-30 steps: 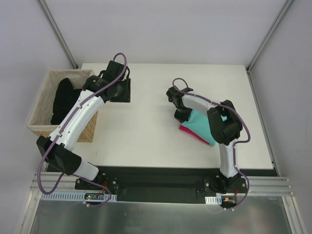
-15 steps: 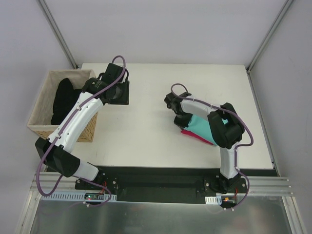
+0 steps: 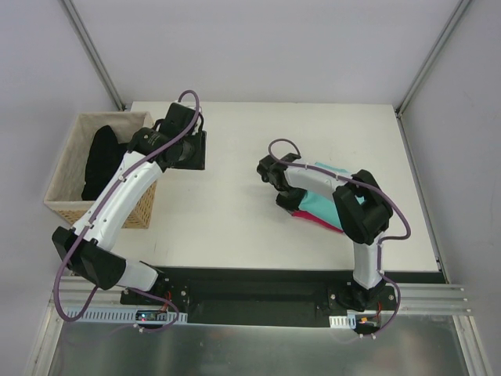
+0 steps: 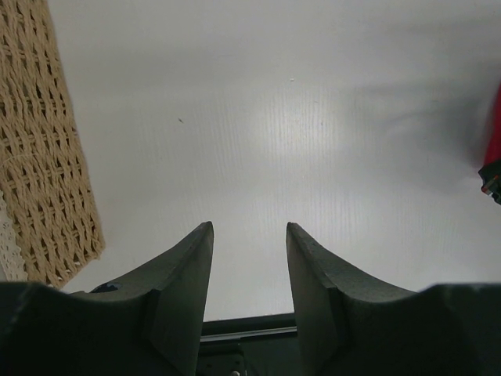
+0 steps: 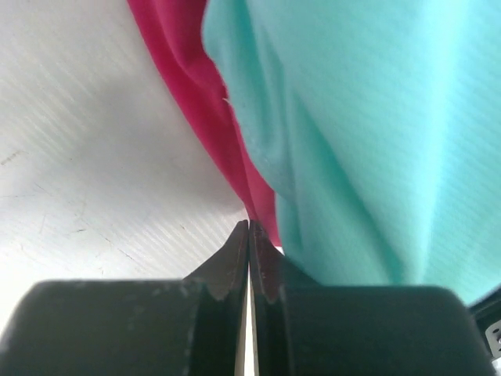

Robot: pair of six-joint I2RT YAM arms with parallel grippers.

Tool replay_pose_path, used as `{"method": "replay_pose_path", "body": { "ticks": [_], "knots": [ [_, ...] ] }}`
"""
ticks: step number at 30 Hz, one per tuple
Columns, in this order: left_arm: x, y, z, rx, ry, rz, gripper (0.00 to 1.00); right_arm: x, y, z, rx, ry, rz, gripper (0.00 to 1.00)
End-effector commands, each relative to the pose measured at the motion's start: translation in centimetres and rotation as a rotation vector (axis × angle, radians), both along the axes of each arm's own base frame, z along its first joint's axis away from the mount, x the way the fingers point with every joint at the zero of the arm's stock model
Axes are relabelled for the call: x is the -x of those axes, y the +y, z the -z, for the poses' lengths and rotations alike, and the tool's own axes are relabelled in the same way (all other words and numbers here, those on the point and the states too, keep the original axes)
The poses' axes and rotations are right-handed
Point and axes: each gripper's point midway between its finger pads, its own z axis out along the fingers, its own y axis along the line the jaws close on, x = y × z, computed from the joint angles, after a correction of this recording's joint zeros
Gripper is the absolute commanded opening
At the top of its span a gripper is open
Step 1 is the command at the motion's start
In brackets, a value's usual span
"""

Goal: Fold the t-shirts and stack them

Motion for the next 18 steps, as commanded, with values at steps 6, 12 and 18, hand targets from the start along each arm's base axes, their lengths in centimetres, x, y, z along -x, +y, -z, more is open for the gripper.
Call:
{"method": "replay_pose_path", "body": {
  "ticks": [6,12,18],
  "knots": [
    [1.02,0.46,-1.37,0.016,-0.039,0.042,0.43,1.18,-2.07,-2.87,0.032,-0.060,0.109,0.01],
    [1.13,1.03,-1.45,0.008,-0.045,0.040,0.44,0.88,-2.33,-3.38,0.038,-0.074,0.132,0.01],
    [0.95,1.12,-1.54,0.010,-0.048,0.038,0.44,1.10,-2.42,-3.43,0.045,-0.067,0.142,0.01]
  ]
}}
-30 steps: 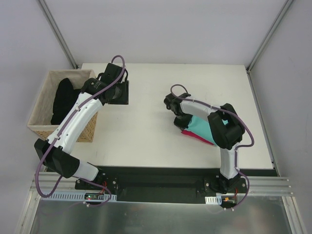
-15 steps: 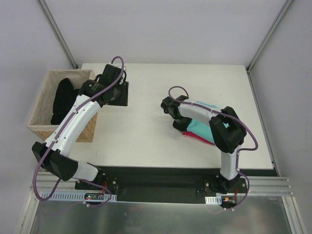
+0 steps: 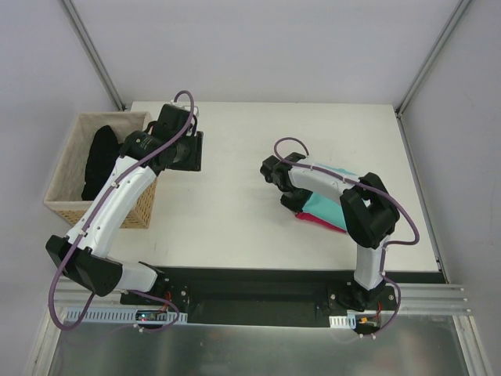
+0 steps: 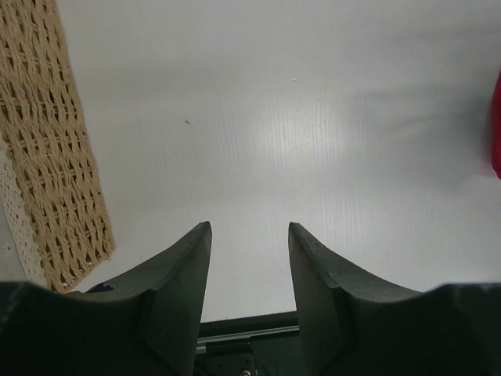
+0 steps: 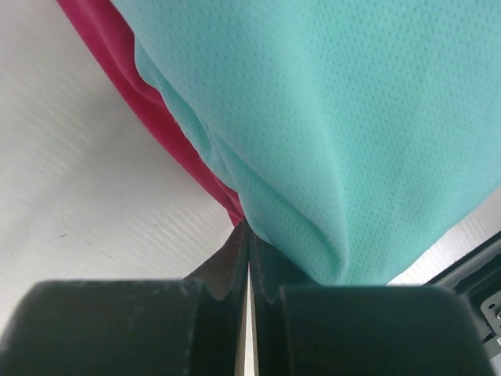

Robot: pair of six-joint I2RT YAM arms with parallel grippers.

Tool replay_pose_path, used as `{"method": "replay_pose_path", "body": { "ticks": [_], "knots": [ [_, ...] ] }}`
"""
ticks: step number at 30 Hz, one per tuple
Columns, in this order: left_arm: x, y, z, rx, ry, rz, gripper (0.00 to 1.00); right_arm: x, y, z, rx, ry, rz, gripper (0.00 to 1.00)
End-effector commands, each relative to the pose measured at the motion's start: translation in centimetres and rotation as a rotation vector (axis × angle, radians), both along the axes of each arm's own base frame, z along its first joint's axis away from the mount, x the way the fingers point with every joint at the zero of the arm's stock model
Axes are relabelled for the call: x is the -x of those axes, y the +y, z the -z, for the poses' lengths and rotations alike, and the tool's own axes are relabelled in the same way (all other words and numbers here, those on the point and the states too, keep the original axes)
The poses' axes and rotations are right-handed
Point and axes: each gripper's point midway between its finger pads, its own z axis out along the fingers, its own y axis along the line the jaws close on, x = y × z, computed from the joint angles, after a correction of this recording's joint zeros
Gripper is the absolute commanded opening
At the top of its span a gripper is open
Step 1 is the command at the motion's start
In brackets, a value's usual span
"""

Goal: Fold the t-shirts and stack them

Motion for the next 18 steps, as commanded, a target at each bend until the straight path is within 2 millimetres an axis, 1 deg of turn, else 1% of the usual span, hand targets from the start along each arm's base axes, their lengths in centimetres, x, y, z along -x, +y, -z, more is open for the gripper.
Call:
{"method": "replay_pose_path", "body": {
  "ticks": [1,9,18],
  "knots": [
    [0.2,0.4,-0.6,0.006,-0.018,0.009,0.44,0.3,-1.1,-1.8,0.022,-0.026,0.039,0.01],
    [0.3,0.0,-0.2,0.019,0.000,0.015,0.43,1.7,-1.9,-1.4,0.026,-0.007,0.065,0.01],
    [0.4,0.2,-0.3,0.020,-0.007,0.008,0.43,1.7,-2.1,-1.5,0.037,-0.006,0.061,0.01]
  ]
}}
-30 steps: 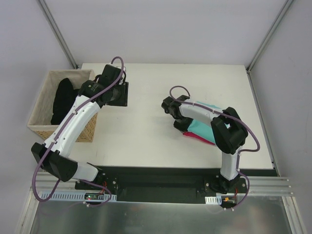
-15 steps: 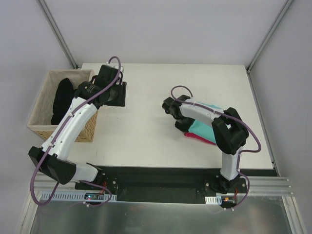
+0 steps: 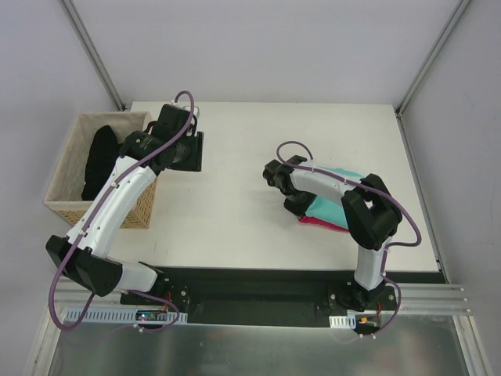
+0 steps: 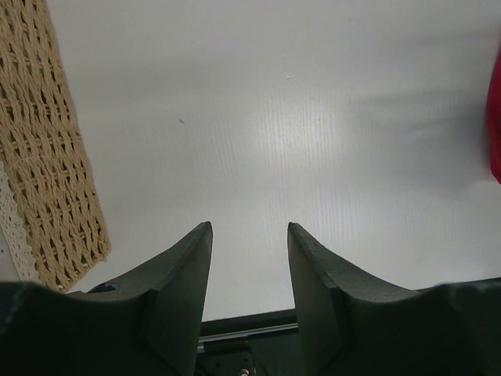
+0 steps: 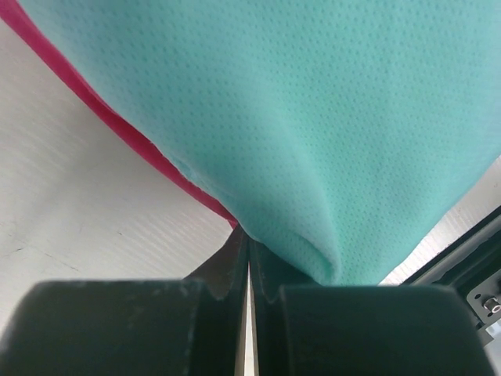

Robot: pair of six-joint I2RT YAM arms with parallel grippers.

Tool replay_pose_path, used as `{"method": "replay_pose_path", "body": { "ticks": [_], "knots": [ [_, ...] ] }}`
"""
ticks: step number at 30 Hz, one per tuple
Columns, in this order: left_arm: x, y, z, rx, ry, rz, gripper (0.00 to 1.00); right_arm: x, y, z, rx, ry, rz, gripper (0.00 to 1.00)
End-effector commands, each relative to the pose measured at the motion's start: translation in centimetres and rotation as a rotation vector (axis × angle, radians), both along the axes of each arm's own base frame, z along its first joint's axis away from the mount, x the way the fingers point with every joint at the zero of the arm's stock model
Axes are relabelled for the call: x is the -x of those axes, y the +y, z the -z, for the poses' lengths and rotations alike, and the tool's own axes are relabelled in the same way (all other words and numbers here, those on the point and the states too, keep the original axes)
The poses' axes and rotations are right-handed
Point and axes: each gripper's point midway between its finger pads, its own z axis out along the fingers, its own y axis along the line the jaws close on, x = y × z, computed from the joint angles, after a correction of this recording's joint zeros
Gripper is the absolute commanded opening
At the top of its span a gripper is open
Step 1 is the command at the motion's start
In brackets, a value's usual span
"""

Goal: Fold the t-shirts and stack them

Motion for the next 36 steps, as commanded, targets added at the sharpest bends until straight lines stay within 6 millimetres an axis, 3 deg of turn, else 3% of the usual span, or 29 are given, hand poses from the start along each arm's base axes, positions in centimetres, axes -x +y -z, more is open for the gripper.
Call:
{"method": "replay_pose_path", "body": {
  "ticks": [1,13,22,29,36],
  "knots": [
    [0.3,0.4,-0.4,0.008,-0.013,-0.006,0.43,0.4,-1.0,-1.9,0.015,-0.027,0.022,0.01],
    [0.8,0.4,-0.2,0.023,-0.006,-0.012,0.43,0.8,-1.2,-1.8,0.017,-0.016,0.018,0.01],
    [1.1,0.9,0.3,0.007,-0.003,-0.031,0.46,-0.5,1.9,-1.6,0.064,0.053,-0.142,0.07],
    [1.3,1.0,0.7,0.011,0.006,-0.044,0.47,-1.9,2.2,-3.1,0.091,0.013,-0.201,0.09],
    [1.3,1.2,0.8,0.007,0.006,-0.053,0.46,-5.1,3.0,-6.8,0.126,-0.072,-0.290,0.09]
  ]
}}
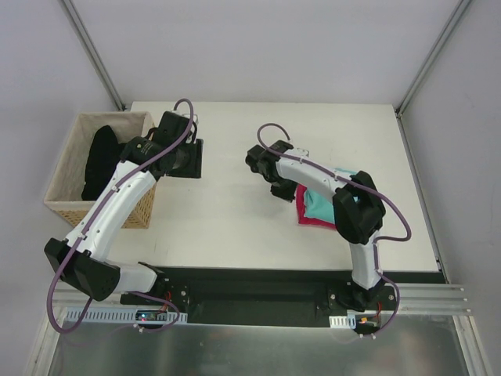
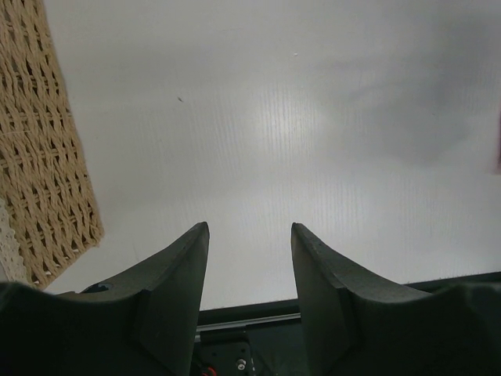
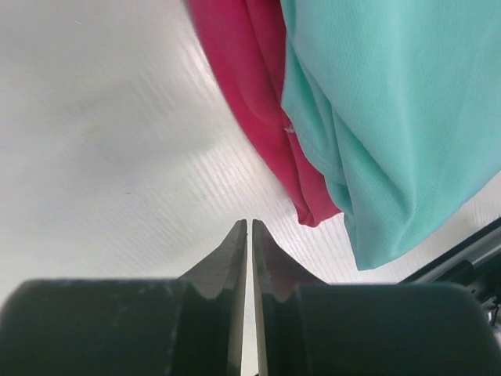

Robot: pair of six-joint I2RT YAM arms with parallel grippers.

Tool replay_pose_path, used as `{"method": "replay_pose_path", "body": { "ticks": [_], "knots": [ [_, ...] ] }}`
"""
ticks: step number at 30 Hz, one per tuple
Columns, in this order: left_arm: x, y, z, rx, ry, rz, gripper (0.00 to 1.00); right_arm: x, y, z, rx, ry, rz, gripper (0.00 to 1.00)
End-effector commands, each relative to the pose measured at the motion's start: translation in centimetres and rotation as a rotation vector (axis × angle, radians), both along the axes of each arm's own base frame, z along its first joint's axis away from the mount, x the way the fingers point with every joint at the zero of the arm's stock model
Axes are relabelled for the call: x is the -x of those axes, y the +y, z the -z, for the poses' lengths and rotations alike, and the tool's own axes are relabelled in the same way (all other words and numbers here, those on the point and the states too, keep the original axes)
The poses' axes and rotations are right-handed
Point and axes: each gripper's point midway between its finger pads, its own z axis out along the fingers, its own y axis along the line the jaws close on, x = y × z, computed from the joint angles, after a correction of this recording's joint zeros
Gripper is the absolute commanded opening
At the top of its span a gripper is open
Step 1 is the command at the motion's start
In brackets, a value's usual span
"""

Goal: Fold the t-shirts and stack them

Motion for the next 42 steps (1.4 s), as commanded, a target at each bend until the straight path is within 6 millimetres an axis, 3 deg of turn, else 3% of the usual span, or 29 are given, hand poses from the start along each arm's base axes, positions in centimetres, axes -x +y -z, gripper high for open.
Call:
{"method": "replay_pose_path", "body": {
  "ticks": [1,8,13,17,21,25,27,31,36,42],
  "knots": [
    [0.0,0.7,-0.7,0.003,-0.031,-0.033,0.46,-2.1,-0.4,-3.7,0.066,-0.058,-0.080,0.09],
    [-0.2,0.7,-0.4,0.000,-0.023,-0.039,0.46,-4.8,-1.3,-9.0,0.141,-0.163,-0.146,0.15],
    [-0.1,0.7,0.3,-0.011,-0.003,-0.039,0.47,-6.6,-4.2,-13.5,0.172,-0.251,-0.141,0.33],
    [-0.2,1.0,0.3,-0.022,-0.007,-0.054,0.55,-8.1,-5.6,-16.9,0.158,-0.328,-0.208,0.52],
    [-0.6,1.4,-0.8,-0.030,-0.045,-0.074,0.64,-9.4,-6.3,-19.9,0.084,-0.393,-0.262,0.57],
    [-1.0,1.9,-2.3,-0.038,-0.096,-0.085,0.83,-9.0,-7.8,-23.2,0.089,-0.446,-0.299,0.57],
    [-1.2,2.2,-3.4,-0.044,-0.131,-0.094,0.98,-8.4,-8.7,-25.6,0.088,-0.515,-0.305,0.60],
    [-1.6,2.5,-4.6,-0.054,-0.167,-0.102,0.99,-7.3,-10.8,-28.5,0.105,-0.592,-0.318,0.73],
    [-2.3,2.6,-5.7,-0.065,-0.192,-0.101,0.99,-6.4,-12.4,-30.6,0.080,-0.633,-0.332,1.00],
    [-2.9,3.3,-7.5,-0.100,-0.232,-0.116,0.99,-5.9,-11.4,-31.0,0.012,-0.620,-0.397,0.96]
  ]
}}
